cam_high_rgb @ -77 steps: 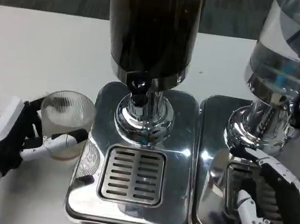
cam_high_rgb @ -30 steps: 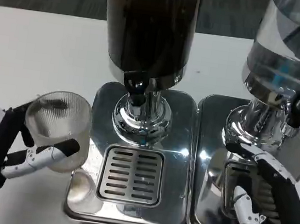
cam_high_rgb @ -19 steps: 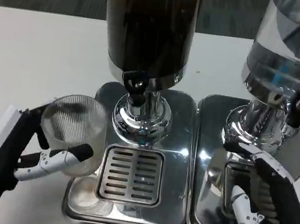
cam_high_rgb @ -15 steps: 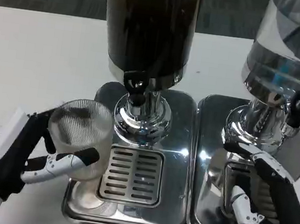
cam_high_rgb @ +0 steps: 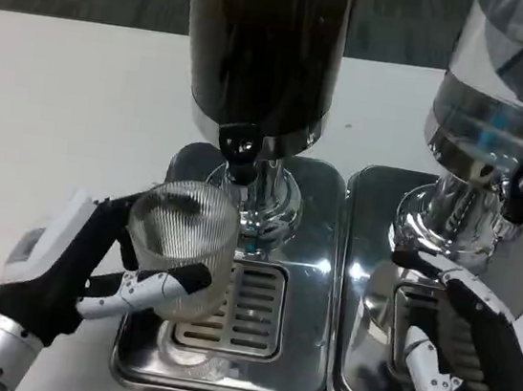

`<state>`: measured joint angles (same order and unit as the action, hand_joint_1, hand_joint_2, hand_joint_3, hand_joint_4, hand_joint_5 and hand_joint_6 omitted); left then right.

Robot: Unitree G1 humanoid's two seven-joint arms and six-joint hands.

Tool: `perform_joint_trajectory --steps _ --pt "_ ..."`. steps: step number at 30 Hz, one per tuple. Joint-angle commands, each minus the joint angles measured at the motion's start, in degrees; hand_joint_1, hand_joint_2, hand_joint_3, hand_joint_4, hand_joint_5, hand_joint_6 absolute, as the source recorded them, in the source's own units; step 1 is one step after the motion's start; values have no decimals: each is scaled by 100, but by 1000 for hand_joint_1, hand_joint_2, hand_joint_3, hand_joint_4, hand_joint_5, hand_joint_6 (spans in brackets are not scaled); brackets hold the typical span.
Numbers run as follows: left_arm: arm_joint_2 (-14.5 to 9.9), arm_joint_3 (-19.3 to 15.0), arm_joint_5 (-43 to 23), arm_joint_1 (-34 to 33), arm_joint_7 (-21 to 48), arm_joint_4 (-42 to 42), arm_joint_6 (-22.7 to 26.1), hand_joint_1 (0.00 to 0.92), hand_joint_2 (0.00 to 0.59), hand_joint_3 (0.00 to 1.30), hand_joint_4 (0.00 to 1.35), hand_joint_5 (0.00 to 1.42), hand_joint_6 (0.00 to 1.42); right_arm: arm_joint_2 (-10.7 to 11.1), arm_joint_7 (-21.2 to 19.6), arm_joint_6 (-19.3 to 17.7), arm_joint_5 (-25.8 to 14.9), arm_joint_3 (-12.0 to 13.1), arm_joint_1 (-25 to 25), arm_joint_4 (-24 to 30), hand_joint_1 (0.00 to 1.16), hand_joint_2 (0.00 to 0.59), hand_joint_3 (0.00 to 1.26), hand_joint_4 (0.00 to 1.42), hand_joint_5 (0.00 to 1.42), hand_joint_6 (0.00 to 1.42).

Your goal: Grasp the cup under the faucet to collect the drink, then remove the cup.

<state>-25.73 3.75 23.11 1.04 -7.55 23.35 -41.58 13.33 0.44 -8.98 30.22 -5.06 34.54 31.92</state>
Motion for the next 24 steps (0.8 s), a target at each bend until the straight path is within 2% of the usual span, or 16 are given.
perform_joint_trajectory --steps 1,12,24 --pt "85 80 27 -274 -2 67 -110 179 180 456 472 817 972 -27 -32 -18 16 46 92 97 433 586 273 174 133 95" --pt "225 294 114 -532 -17 394 -93 164 178 463 474 817 972 -30 -32 -38 -1 98 147 135 434 586 273 174 133 95" --pt "156 236 146 -464 -40 450 -132 159 177 469 487 817 967 -55 -19 -25 -6 54 76 84 434 586 273 174 133 95"
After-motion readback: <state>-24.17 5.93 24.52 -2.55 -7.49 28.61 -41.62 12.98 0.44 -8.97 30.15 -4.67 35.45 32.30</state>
